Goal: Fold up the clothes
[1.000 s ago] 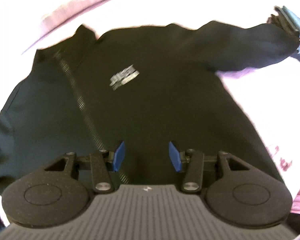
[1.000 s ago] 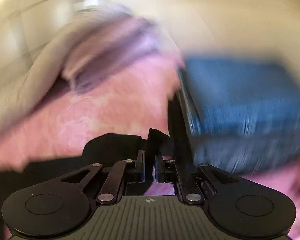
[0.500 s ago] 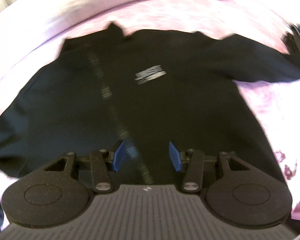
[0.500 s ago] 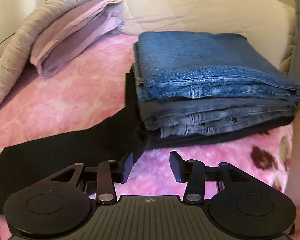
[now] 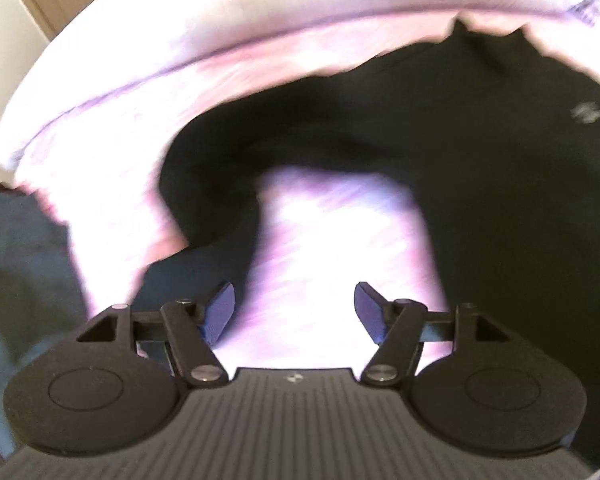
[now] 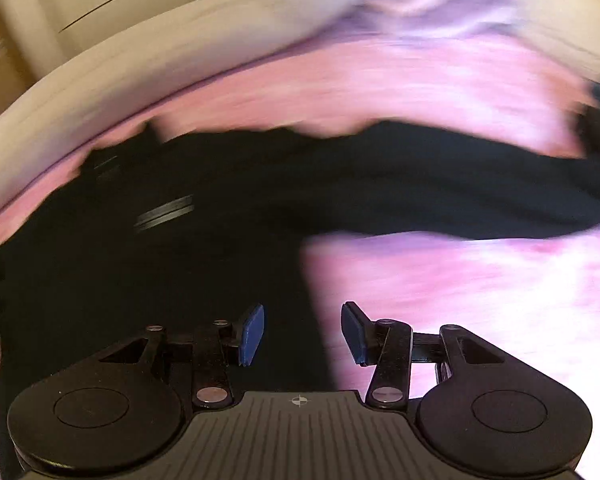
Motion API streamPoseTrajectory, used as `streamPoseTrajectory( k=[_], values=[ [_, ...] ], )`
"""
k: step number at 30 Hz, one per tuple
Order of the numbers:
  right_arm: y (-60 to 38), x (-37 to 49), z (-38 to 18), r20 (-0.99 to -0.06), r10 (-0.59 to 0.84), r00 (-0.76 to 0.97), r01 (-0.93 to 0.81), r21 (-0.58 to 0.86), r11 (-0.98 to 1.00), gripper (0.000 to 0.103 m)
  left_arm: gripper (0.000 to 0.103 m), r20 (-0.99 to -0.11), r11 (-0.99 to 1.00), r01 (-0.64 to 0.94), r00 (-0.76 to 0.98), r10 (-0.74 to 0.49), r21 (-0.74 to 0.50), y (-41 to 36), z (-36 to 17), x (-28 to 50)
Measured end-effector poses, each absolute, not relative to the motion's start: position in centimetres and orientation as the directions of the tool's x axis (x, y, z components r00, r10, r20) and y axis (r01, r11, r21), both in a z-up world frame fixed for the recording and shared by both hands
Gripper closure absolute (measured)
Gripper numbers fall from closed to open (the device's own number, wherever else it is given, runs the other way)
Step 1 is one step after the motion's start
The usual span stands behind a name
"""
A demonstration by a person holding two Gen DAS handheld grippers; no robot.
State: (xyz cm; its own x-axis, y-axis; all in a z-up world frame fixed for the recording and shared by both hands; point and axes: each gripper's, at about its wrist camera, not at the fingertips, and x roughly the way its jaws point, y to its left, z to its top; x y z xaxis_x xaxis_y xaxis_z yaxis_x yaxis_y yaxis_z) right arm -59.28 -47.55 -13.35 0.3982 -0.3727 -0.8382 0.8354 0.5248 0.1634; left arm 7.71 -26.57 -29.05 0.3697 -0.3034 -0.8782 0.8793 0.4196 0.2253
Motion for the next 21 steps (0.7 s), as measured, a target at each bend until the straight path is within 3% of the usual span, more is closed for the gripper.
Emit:
streamPoseTrajectory(
  k=[3, 6, 11, 16, 18, 21],
  values=[
    [-42.6, -51.6, -13.5, -0.841, -0.296, 0.453, 0.765, 0.196, 0.613, 0.056, 0.04, -0.868, 0.338, 0.894, 0.398, -0.296, 0.294, -23.8, -30.9, 10.7],
    [-38.4, -45.1, -13.3, -0.835, -0.229, 0.5, 0.681, 0.215, 0.7, 0.055, 0.04, -0.869, 0.326, 0.902, 0.386, -0.311, 0.284, -21.7, -31.6, 13.2],
    [-32.9, -37.1, -13.1, -0.829, -0.113, 0.548, 0.462, 0.187, 0.867, 0.054, 0.04, -0.861, 0.368, 0.925, 0.259, -0.439, 0.09, -18.6, -30.2, 18.7],
    [-29.7, -33.4, -13.6, -0.826, -0.08, 0.558, 0.331, 0.132, 0.934, 0.051, 0.041, -0.88, 0.426, 0.905, 0.194, -0.433, -0.01, -18.7, -30.4, 23.8],
    [-29.5, -33.2, -14.3, -0.838, -0.085, 0.539, 0.335, 0.121, 0.934, 0.05, 0.044, -0.915, 0.429, 0.902, 0.128, -0.382, -0.053, -19.7, -32.0, 25.1],
    [-29.2, -33.1, -14.9, -0.854, -0.096, 0.511, 0.366, 0.115, 0.923, 0.05, 0.061, -0.949, 0.374, 0.924, 0.044, -0.311, -0.079, -21.5, -34.4, 25.2]
  ],
)
